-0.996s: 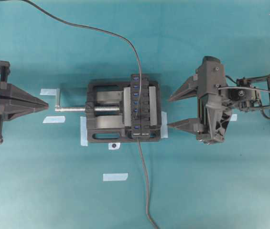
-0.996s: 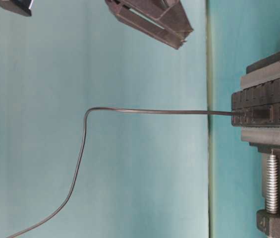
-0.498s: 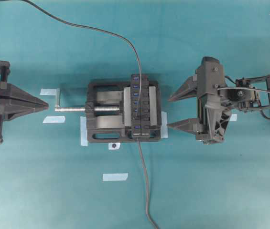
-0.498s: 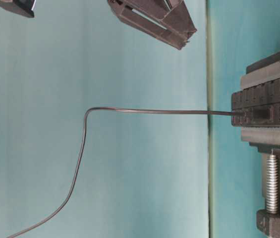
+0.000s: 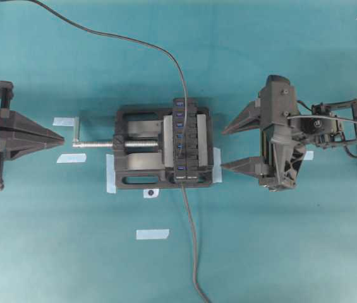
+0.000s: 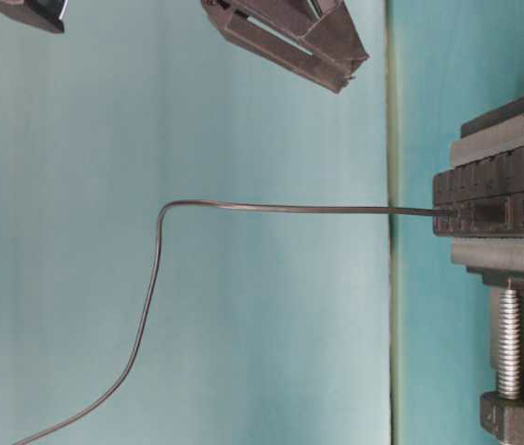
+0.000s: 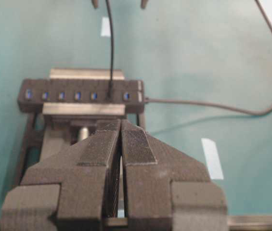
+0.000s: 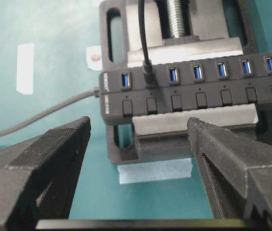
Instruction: Insert the USB into the second port from the front of the fixed hub.
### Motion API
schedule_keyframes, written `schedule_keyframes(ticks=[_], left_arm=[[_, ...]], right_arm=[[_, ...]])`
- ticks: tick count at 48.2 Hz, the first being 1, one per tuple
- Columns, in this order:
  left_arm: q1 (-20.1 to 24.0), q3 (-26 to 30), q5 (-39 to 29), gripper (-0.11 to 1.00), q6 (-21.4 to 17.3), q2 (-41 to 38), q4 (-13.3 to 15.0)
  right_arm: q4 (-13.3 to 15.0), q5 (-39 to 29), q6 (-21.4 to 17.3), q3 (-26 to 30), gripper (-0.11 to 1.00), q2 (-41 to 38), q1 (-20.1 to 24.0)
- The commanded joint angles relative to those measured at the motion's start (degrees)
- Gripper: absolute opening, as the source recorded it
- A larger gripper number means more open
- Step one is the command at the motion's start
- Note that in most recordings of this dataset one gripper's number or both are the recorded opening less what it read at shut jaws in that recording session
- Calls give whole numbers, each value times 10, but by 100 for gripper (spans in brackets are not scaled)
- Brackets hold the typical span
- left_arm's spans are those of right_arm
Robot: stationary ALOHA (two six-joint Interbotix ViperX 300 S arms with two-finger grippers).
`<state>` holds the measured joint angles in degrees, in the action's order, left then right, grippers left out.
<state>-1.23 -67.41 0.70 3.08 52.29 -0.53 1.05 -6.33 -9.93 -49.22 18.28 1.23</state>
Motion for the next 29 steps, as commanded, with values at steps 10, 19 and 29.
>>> schedule_keyframes(ticks=[10, 19, 29], left_arm=[[1, 7, 3, 0, 1, -3, -1], [1, 6, 3, 0, 1, -3, -1], [1, 6, 3, 0, 1, -3, -1]], right_arm=[[0, 5, -4, 5, 87, -3, 0], [0, 5, -4, 5, 87, -4, 0], [0, 5, -3, 4, 87, -4, 0]])
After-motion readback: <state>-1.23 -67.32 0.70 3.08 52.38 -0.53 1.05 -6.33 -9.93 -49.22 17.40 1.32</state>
